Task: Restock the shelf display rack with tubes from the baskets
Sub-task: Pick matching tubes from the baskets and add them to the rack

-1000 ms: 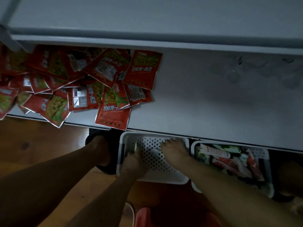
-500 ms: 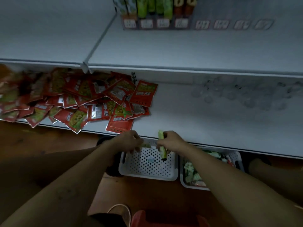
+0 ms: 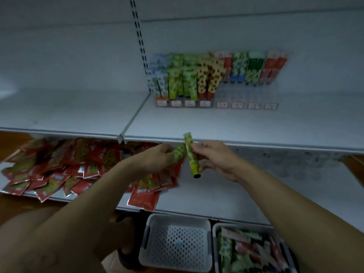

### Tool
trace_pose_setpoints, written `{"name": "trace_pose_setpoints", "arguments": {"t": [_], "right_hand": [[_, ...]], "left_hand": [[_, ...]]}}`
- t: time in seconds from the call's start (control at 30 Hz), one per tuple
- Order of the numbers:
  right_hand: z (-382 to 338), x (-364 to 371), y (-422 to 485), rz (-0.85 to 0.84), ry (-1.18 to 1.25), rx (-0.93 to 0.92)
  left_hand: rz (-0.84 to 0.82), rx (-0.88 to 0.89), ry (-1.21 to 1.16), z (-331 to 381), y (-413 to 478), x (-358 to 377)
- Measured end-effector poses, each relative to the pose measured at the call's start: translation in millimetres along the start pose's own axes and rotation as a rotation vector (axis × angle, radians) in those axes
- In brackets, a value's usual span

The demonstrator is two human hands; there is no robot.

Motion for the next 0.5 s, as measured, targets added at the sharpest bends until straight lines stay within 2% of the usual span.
{"name": "trace_pose_setpoints", "arguments": {"t": [0.13, 0.27, 0.4, 0.5], "right_hand": [[-19, -7, -1, 0.040, -0.234, -0.061], [-37, -16, -3, 0.102, -0.148, -0.113], [-75, -35, 3, 0.202, -0.137, -0.239], [-100, -49, 15, 0.319, -0.159, -0.301]], "left_hand": [[-0.008, 0.067, 0.215, 23, 3, -4], [-0.075, 0.120, 0.361, 49, -1, -19], [-0.014, 0.244, 0.027, 72, 5, -46], [0.108, 0.324, -0.286, 84, 19, -66]]}}
Point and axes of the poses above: each hand's wrist, its own y-axis towards the middle knuckle, its own x-axis out of the palm, z = x × y, the point moved 4 cm from there along y, towards the middle knuckle, and after that the axes turned 9 degrees about -y, right-handed, at the moved point
